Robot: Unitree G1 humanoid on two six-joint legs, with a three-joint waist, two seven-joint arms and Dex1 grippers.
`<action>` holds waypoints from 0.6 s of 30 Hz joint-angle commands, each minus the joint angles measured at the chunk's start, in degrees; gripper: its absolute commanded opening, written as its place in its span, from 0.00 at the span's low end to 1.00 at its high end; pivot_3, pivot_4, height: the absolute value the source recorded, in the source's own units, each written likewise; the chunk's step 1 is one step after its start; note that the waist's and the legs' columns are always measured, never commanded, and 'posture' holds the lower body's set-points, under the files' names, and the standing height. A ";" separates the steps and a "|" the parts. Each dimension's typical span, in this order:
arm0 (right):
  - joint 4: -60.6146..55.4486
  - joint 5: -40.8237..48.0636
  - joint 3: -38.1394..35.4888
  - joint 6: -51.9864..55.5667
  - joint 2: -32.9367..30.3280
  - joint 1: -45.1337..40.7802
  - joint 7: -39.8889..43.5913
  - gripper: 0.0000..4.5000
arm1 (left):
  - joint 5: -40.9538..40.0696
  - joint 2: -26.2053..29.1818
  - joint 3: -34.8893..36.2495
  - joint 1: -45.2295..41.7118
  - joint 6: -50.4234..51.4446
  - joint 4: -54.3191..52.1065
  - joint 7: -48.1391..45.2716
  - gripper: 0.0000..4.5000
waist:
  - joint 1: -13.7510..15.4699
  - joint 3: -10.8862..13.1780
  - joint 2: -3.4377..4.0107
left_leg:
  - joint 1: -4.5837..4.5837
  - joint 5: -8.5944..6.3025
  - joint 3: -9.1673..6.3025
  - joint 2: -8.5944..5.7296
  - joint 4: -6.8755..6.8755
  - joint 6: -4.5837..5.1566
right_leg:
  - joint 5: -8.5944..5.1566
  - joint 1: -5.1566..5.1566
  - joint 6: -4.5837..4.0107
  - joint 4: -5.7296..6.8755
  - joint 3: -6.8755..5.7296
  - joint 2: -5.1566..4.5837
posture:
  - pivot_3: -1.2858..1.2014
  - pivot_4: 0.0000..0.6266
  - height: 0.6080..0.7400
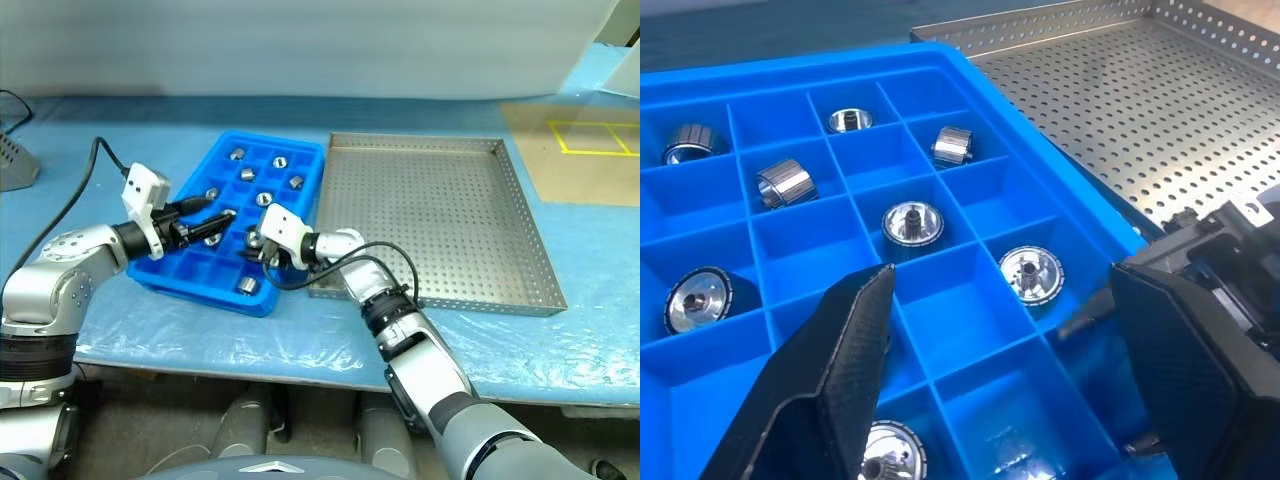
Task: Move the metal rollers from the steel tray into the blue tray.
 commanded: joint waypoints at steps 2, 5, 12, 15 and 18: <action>-1.59 2.01 -3.40 0.13 -2.04 -5.42 1.47 0.41 | -1.13 -0.62 0.99 -0.18 -0.41 -2.36 1.07 0.80 | 0.78 0.00 0.00 | 0.00 0.01 -0.01 0.00 0.00 -0.01 | 0.00 0.00 0.00 0.00 -0.01 0.00 | 0.53 0.24 1.00; -8.77 5.01 -2.95 3.71 -3.66 -4.99 7.67 0.41 | -0.97 -1.45 0.28 -1.04 -1.14 -1.36 1.07 0.80 | 1.40 -0.01 -0.01 | -0.01 -0.02 0.00 -0.02 -0.01 0.03 | -0.01 0.05 -0.01 -0.10 -0.01 0.00 | 0.52 0.24 1.00; -8.04 5.27 -0.69 9.68 3.07 -4.98 6.25 0.41 | -0.55 -3.30 -0.52 -3.28 -2.82 1.26 1.02 0.80 | 0.96 -0.01 -0.03 | -0.15 -0.03 0.00 0.01 0.02 0.05 | -0.01 -0.13 -0.01 -0.01 -0.02 0.00 | 0.52 0.24 1.00; 1.54 4.33 -1.75 8.18 5.78 -6.26 3.24 0.41 | -0.60 -2.91 -0.18 -3.04 -3.00 1.28 0.63 0.80 | 1.07 -0.01 -0.03 | -0.10 0.01 0.00 0.01 0.00 -0.01 | -0.01 -0.12 -0.01 0.02 -0.02 0.00 | 0.53 0.24 1.00; 8.83 2.99 -2.38 5.01 6.11 -7.85 1.64 0.41 | -0.30 -2.37 0.44 -3.06 -3.53 1.79 0.65 0.80 | 1.22 -0.01 -0.03 | -0.14 0.01 -0.01 -0.02 0.02 -0.01 | -0.01 -0.12 -0.01 0.00 -0.02 -0.01 | 0.53 0.24 1.00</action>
